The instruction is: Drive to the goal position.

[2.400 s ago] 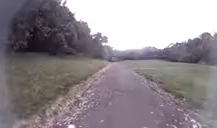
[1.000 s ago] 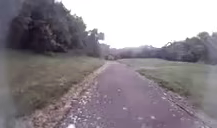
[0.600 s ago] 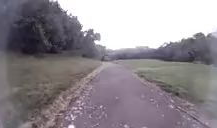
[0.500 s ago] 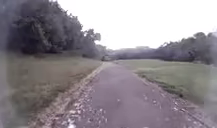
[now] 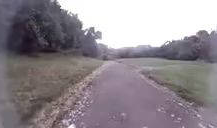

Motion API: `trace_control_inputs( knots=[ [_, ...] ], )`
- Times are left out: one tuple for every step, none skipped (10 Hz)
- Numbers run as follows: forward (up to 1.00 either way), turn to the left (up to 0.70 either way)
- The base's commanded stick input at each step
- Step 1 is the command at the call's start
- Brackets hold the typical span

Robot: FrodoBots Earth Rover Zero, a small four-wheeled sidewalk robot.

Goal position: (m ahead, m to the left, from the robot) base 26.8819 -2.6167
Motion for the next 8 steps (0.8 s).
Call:
trace_control_inputs(
  knots=[
    [0.85, -0.07],
    [0.85, -0.19],
    [0.85, -0.30],
    [0.85, -0.34],
    [0.85, -0.34],
    [0.85, -0.34],
    [0.85, -0.34],
    [0.85, -0.30]
  ],
)
